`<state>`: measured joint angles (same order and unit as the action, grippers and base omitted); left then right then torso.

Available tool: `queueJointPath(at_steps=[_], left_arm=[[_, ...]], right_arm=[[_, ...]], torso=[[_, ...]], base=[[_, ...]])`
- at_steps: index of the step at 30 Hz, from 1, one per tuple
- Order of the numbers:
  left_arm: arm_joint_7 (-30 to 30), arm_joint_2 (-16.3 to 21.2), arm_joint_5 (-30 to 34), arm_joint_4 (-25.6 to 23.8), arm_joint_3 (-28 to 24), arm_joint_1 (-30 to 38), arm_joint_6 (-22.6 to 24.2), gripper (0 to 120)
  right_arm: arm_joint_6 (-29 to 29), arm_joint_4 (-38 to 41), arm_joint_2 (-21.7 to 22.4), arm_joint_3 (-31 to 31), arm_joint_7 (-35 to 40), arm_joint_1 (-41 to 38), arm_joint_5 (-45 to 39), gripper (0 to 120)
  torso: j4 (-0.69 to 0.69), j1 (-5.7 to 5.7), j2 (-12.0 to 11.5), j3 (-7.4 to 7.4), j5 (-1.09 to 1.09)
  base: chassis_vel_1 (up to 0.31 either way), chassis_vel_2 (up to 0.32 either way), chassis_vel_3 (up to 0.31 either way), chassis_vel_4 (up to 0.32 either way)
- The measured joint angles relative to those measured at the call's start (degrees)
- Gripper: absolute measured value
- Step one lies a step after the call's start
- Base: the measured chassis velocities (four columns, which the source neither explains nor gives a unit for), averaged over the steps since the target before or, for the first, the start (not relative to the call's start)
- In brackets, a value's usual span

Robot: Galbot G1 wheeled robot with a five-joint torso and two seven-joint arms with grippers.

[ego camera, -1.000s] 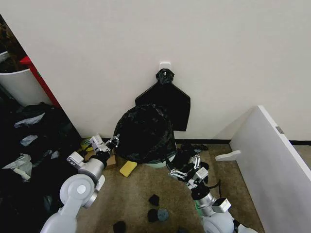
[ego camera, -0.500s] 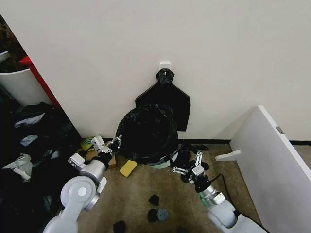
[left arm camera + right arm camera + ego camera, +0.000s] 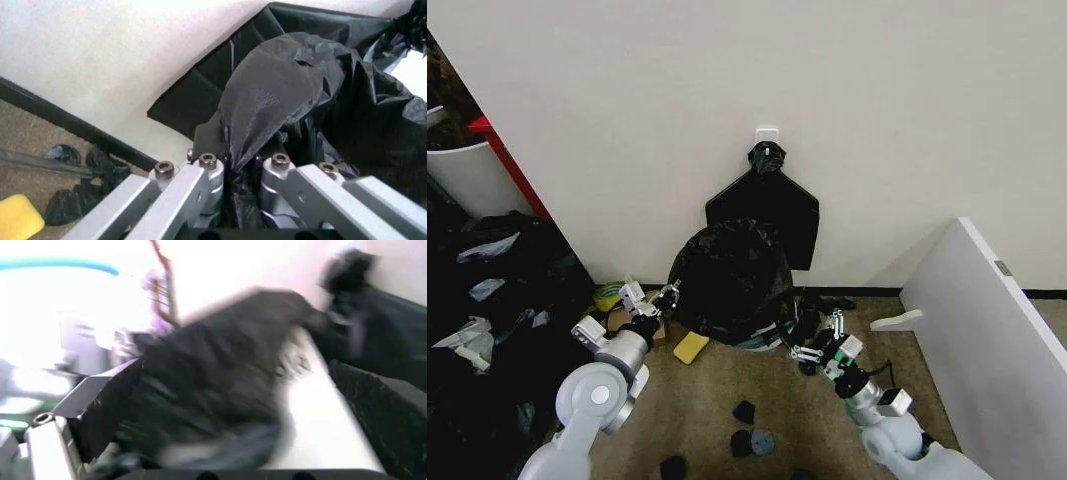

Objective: Place the garbage bag over the trash bin.

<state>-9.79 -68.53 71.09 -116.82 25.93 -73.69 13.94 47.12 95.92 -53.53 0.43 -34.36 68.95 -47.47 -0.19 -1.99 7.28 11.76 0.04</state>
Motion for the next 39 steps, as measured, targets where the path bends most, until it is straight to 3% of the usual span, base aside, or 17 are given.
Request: queueJointPath(at_steps=[4,9,12,15,16,18,22,23,28,32,39], left_arm=[[0.51,0.57,-0.13,0.40,0.00,-0.09,-0.27,4],[2.90,1.60,-1.47,1.26,-0.92,-0.43,-1.70,4],[11.28,4.27,-5.41,4.39,-2.96,-0.87,-7.45,4],[28.54,7.24,-13.13,11.13,-4.06,-0.61,-16.89,4],[28.54,7.24,-13.13,11.13,-4.06,-0.61,-16.89,4],[36.80,8.46,-17.12,15.53,-4.40,0.07,-21.65,4],[50.28,8.47,-20.30,22.98,-4.22,2.81,-31.58,4],[50.28,8.47,-20.30,22.98,-4.22,2.81,-31.58,4],[61.50,7.42,-22.12,29.01,-3.03,5.95,-41.69,4],[65.13,7.31,-23.22,30.41,-2.30,6.62,-44.59,4],[73.49,7.52,-23.99,32.94,-1.21,8.15,-48.70,4]], right_arm=[[0.16,-1.34,0.43,1.21,-15.06,-0.08,-8.82,100],[-0.13,-0.86,0.52,2.70,-21.41,-0.47,-13.13,100],[-1.30,3.00,1.10,3.09,-14.41,-0.57,-15.91,100],[-2.57,8.88,1.57,3.16,0.11,-0.73,-16.28,100],[-2.57,8.88,1.57,3.16,0.11,-0.73,-16.28,100],[-3.31,12.17,1.65,3.37,8.37,-0.96,-15.12,100],[-3.12,13.04,1.80,4.37,11.46,-0.80,-9.03,100],[-3.12,13.04,1.80,4.37,11.46,-0.80,-9.03,100],[-1.37,10.12,2.15,4.99,7.03,0.74,1.97,100],[-1.26,9.43,2.59,4.86,7.52,1.20,7.31,100],[-3.95,9.64,3.84,1.64,16.93,1.10,13.54,100]], torso=[[0.00,0.00,0.00,0.00,0.01],[0.01,0.00,0.00,0.00,0.01],[0.00,0.00,0.00,0.00,0.00],[0.01,0.00,0.00,0.00,0.00],[0.01,0.00,0.00,0.00,0.00],[0.01,0.00,0.00,0.00,-0.02],[0.01,0.00,0.00,0.00,0.01],[0.01,0.00,0.00,0.00,0.01],[-0.01,0.00,0.00,0.00,0.02],[0.01,0.00,0.00,0.00,0.00],[0.01,0.00,0.00,0.00,0.00]], base=[[0.000,0.000,0.000,0.000],[0.000,0.000,0.000,0.000],[0.000,0.000,0.000,0.000],[0.000,0.000,0.000,0.000],[0.000,0.000,0.000,0.000],[0.000,0.000,0.000,0.000],[0.000,0.000,0.000,0.000],[0.000,0.000,0.000,0.000],[0.000,0.000,0.000,0.000],[0.000,0.000,0.000,0.000],[0.000,0.000,0.000,0.000]])
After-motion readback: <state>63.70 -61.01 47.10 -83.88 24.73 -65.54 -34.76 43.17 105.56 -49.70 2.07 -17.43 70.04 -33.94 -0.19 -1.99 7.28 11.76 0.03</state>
